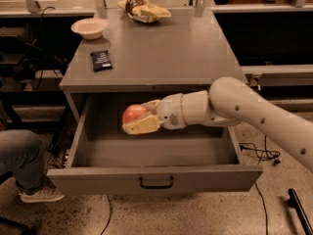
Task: Place apple into top drawer
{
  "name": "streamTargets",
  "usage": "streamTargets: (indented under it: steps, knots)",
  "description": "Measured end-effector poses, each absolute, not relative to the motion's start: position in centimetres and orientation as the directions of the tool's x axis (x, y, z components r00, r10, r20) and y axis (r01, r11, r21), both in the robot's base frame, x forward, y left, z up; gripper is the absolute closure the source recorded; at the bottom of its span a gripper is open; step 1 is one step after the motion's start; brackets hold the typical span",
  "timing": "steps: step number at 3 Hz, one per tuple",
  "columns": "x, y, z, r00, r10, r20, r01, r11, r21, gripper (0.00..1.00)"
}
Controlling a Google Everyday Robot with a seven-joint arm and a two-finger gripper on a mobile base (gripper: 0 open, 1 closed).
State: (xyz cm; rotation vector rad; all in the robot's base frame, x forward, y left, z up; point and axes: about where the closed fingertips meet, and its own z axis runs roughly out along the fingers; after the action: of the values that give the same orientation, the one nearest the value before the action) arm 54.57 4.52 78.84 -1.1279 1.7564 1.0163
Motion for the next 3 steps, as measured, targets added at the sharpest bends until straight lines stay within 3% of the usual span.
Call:
streamTargets:
  steps: [1, 3]
  knots:
    - [55.6, 8.3, 75.8, -0.301, -0.331, -0.894, -0.939, 0.265, 0.218, 1.0]
    - [57.3, 11.8, 71.9, -0.331, -0.367, -0.869, -0.927, 0.299, 0.226, 0.59]
